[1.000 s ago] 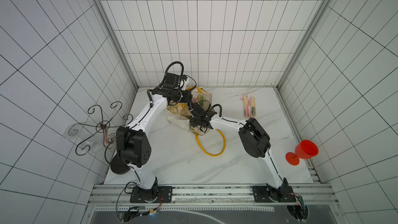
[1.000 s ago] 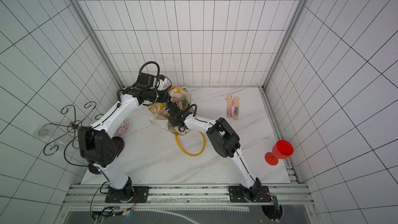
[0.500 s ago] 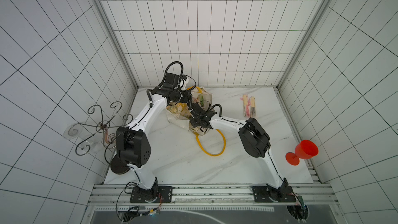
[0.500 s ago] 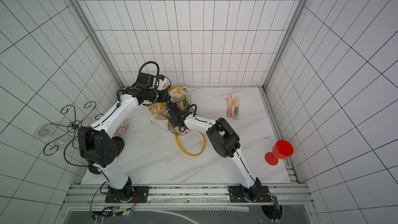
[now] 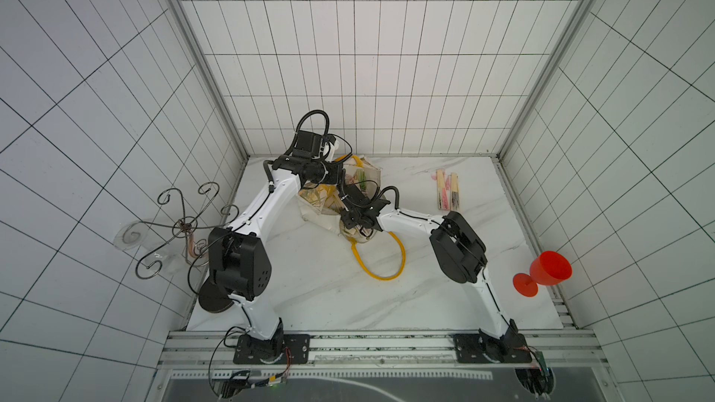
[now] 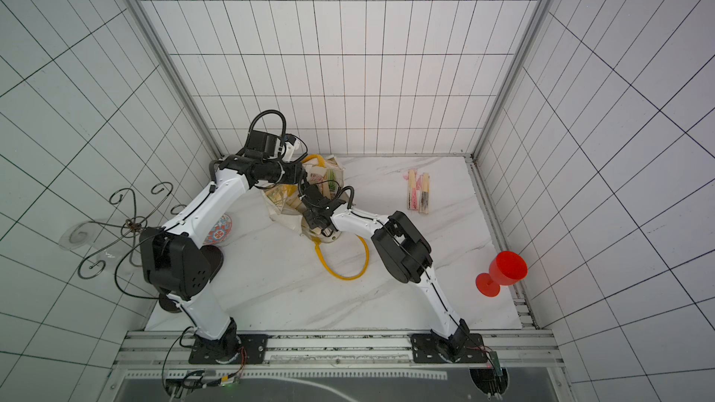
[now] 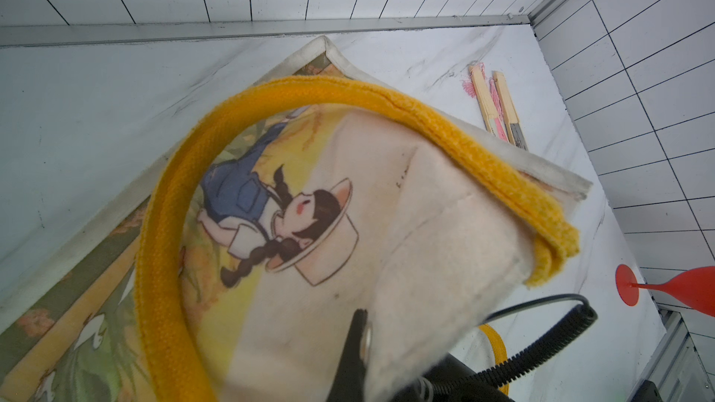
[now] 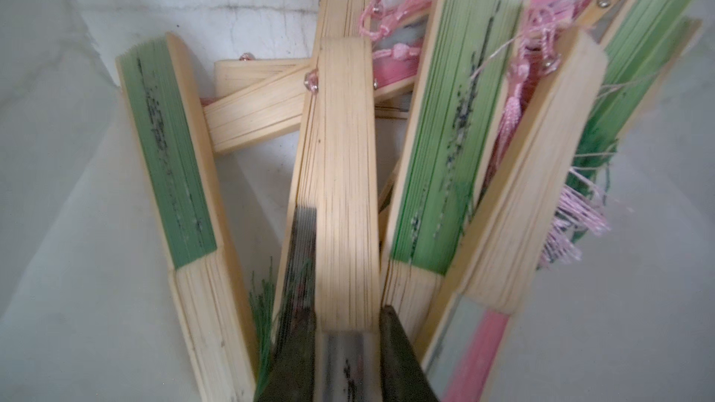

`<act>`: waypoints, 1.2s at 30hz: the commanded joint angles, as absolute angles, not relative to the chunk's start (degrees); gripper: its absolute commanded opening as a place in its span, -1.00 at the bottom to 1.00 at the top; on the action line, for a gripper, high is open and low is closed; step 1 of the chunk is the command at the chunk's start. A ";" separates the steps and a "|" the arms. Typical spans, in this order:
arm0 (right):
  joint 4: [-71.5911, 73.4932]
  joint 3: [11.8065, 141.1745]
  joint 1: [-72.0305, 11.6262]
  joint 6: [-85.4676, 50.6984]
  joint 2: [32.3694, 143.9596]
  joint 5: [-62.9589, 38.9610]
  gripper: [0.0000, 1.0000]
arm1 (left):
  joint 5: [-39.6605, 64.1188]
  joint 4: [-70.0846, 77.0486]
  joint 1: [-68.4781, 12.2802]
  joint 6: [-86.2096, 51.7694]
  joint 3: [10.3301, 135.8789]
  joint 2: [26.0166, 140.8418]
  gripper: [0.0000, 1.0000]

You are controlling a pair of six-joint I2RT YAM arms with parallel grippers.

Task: Take out the folding fans from the tote bags
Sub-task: Pick up the folding fan from the canvas bag.

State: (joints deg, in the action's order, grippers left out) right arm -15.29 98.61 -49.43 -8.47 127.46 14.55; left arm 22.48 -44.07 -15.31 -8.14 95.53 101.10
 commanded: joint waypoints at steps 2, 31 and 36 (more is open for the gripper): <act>-16.97 98.00 -49.93 -9.14 121.86 16.22 -0.91 | 22.94 -43.27 -15.59 -8.52 94.97 99.76 -1.00; -23.53 66.41 -49.97 -19.20 84.09 16.01 -0.99 | 21.89 -41.01 -15.39 -8.32 92.89 98.54 -1.00; -27.07 66.08 -48.28 -20.63 77.26 17.15 -1.00 | 20.57 -39.32 -15.44 -7.74 90.78 97.53 -1.00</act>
State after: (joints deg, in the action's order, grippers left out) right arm -24.12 68.86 -49.23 -18.50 80.49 15.88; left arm 21.41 -40.58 -15.33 -8.58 91.94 99.53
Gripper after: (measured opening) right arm 0.237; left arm 0.047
